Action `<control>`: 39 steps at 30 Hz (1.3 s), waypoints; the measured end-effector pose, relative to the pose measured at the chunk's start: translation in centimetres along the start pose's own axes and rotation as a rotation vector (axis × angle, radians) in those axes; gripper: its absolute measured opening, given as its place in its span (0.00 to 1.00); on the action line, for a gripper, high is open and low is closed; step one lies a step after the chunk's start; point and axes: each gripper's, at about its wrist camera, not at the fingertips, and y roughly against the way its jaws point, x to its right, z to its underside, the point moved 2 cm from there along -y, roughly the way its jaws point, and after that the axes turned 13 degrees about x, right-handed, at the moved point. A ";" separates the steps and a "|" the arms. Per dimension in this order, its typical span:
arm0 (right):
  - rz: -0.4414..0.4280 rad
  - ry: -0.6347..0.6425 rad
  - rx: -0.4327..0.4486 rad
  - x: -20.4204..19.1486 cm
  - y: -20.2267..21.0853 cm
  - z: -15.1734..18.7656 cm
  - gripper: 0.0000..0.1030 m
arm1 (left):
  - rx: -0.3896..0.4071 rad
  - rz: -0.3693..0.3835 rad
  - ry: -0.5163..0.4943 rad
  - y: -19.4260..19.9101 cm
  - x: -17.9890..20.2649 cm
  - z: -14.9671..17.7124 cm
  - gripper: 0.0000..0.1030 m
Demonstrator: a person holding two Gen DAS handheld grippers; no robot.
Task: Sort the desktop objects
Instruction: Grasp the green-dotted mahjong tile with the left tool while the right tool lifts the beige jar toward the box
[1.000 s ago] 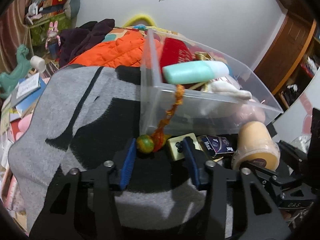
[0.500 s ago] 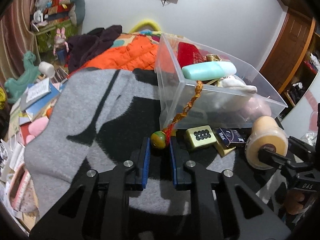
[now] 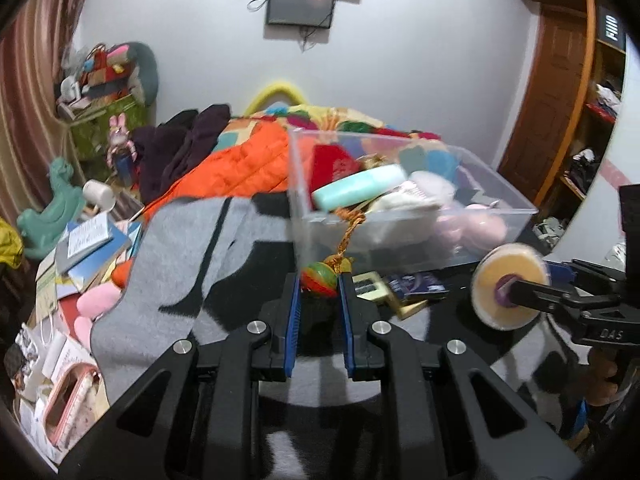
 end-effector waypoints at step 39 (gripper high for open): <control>0.072 -0.068 0.167 1.7 -1.9 -6.8 0.60 | 0.003 0.075 -0.002 -5.1 2.1 -3.4 0.17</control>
